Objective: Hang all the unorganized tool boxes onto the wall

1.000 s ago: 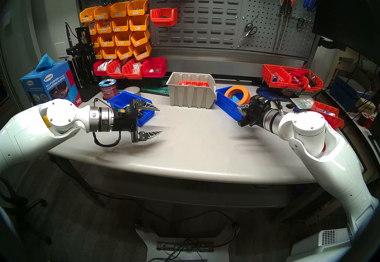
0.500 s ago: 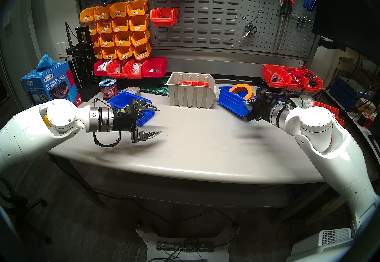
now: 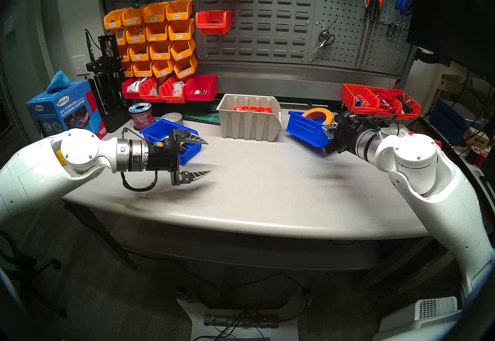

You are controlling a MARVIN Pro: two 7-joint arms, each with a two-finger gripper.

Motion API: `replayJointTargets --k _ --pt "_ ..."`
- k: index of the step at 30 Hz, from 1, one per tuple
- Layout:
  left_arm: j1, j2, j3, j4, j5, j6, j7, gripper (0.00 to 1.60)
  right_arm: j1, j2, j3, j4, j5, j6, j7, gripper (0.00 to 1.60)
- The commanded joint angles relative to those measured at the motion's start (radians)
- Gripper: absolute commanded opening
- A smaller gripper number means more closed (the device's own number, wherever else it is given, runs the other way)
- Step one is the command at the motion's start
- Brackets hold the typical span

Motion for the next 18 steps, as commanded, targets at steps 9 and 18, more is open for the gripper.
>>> replayJointTargets --k 9,18 --pt "-0.01 0.001 -0.009 -0.002 -0.001 0.0 0.0 1.6 0.131 0.064 -0.018 0.015 -0.071 0.004 0.028 0.0" --pt "-0.01 0.001 -0.009 -0.002 -0.001 0.0 0.0 1.6 0.115 0.033 -0.033 -0.018 -0.051 0.029 0.037 0.0"
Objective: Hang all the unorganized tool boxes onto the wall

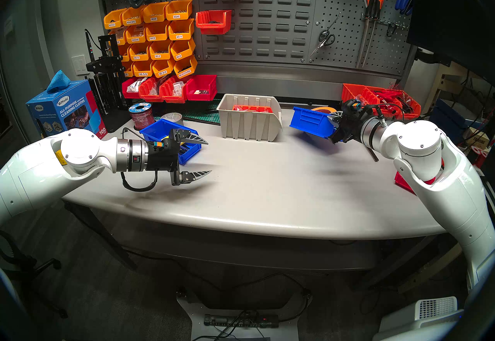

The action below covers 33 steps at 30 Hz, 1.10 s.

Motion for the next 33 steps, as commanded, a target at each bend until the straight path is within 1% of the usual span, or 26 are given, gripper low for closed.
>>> replayJointTargets --k 1,3,5,6,8,9,10,11,13,21,22,23,25,29,33 --pt "-0.011 0.001 -0.009 -0.002 -0.001 0.0 0.0 1.6 0.013 -0.016 0.005 -0.041 0.01 0.018 -0.009 0.0" --pt "-0.011 0.001 -0.009 -0.002 -0.001 0.0 0.0 1.6 -0.023 -0.029 0.012 -0.067 0.028 0.042 -0.019 0.0" --pt "-0.011 0.001 -0.009 -0.002 -0.001 0.0 0.0 1.6 -0.037 -0.033 0.014 -0.074 0.031 0.045 -0.023 0.0" --pt "-0.01 0.001 -0.009 -0.002 -0.001 0.0 0.0 1.6 -0.069 -0.041 0.019 -0.087 0.042 0.054 -0.035 0.0" --pt "-0.01 0.001 -0.009 -0.002 -0.001 0.0 0.0 1.6 -0.098 -0.052 0.028 -0.1 0.059 0.064 -0.048 0.0" --pt "-0.01 0.001 -0.009 -0.002 -0.001 0.0 0.0 1.6 -0.098 -0.052 0.028 -0.1 0.059 0.064 -0.048 0.0" --pt "-0.01 0.001 -0.009 -0.002 -0.001 0.0 0.0 1.6 -0.122 -0.05 0.021 -0.111 0.056 0.067 -0.057 0.0" --pt "-0.01 0.001 -0.009 -0.002 -0.001 0.0 0.0 1.6 -0.122 -0.05 0.021 -0.111 0.056 0.067 -0.057 0.0" --pt "-0.01 0.001 -0.009 -0.002 -0.001 0.0 0.0 1.6 -0.163 -0.057 0.015 -0.121 0.057 0.069 -0.075 0.0" --pt "-0.011 0.001 -0.009 -0.002 -0.001 0.0 0.0 1.6 -0.22 -0.077 0.022 -0.128 0.062 0.06 -0.114 0.0" --pt "-0.011 0.001 -0.009 -0.002 -0.001 0.0 0.0 1.6 -0.22 -0.078 0.021 -0.128 0.063 0.065 -0.118 0.09" --pt "-0.011 0.001 -0.009 -0.002 -0.001 0.0 0.0 1.6 -0.221 -0.077 0.021 -0.127 0.063 0.06 -0.118 0.8" --pt "-0.011 0.001 -0.009 -0.002 -0.001 0.0 0.0 1.6 -0.221 -0.066 0.016 -0.127 0.055 0.051 -0.114 1.6" --pt "-0.011 0.001 -0.009 -0.002 -0.001 0.0 0.0 1.6 -0.235 -0.059 0.027 -0.132 0.056 0.039 -0.11 1.6" --pt "-0.011 0.001 -0.009 -0.002 -0.001 0.0 0.0 1.6 -0.276 -0.039 0.064 -0.16 0.067 0.035 -0.107 1.6"
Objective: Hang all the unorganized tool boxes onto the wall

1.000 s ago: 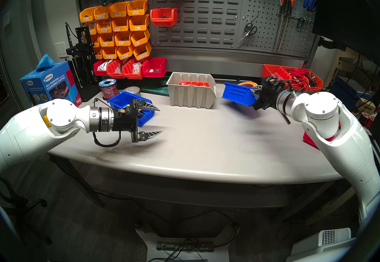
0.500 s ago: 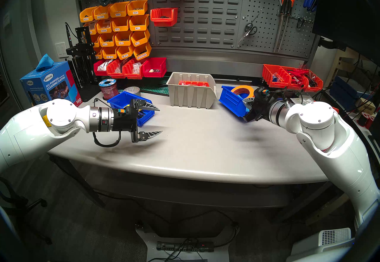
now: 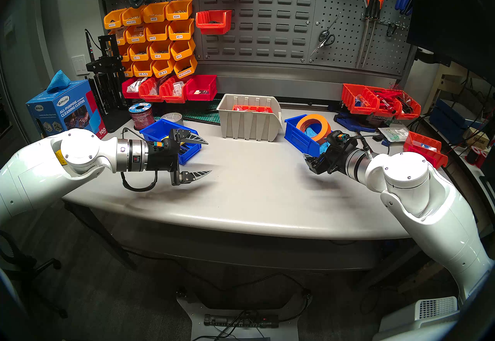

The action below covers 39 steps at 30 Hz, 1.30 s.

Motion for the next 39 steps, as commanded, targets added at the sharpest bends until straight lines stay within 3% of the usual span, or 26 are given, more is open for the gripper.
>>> replayJointTargets --k 1,4,12,39 --pt "-0.011 0.001 -0.009 -0.002 -0.001 0.0 0.0 1.6 -0.064 0.035 0.063 -0.046 0.008 -0.021 0.0 1.6" --pt "-0.011 0.001 -0.009 -0.002 -0.001 0.0 0.0 1.6 -0.11 0.042 0.102 -0.063 0.017 -0.035 0.0 1.6" --pt "-0.011 0.001 -0.009 -0.002 -0.001 0.0 0.0 1.6 -0.125 0.04 0.116 -0.05 0.021 -0.07 0.01 1.6" --pt "-0.01 0.001 -0.009 -0.002 -0.001 0.0 0.0 1.6 0.039 -0.002 -0.002 0.063 -0.017 -0.135 0.064 1.6"
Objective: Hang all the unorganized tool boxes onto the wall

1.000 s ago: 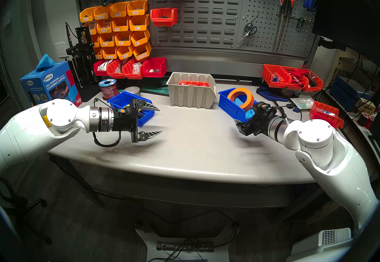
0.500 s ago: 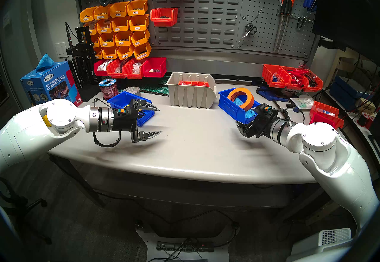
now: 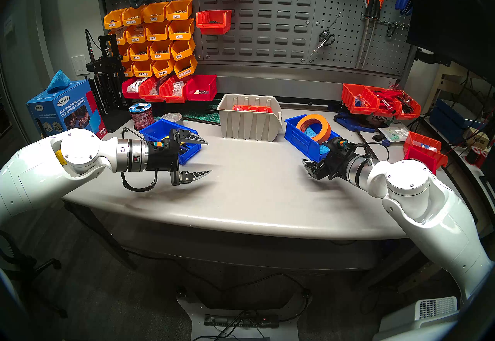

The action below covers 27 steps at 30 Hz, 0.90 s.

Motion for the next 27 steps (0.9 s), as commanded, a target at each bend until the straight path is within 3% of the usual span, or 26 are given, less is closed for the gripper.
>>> replayJointTargets --k 1,25,26,27 --pt "-0.01 0.001 -0.009 -0.002 -0.001 0.0 0.0 1.6 0.065 -0.007 -0.004 0.007 -0.017 -0.019 0.003 1.6" --pt "-0.011 0.001 -0.009 -0.002 -0.001 0.0 0.0 1.6 0.136 -0.057 -0.069 0.09 -0.049 -0.048 0.049 1.6" --pt "-0.011 0.001 -0.009 -0.002 -0.001 0.0 0.0 1.6 0.136 -0.061 -0.071 0.092 -0.053 -0.05 0.044 1.52" --pt "-0.011 0.001 -0.009 -0.002 -0.001 0.0 0.0 1.6 0.136 -0.065 -0.073 0.093 -0.06 -0.052 0.035 0.9"
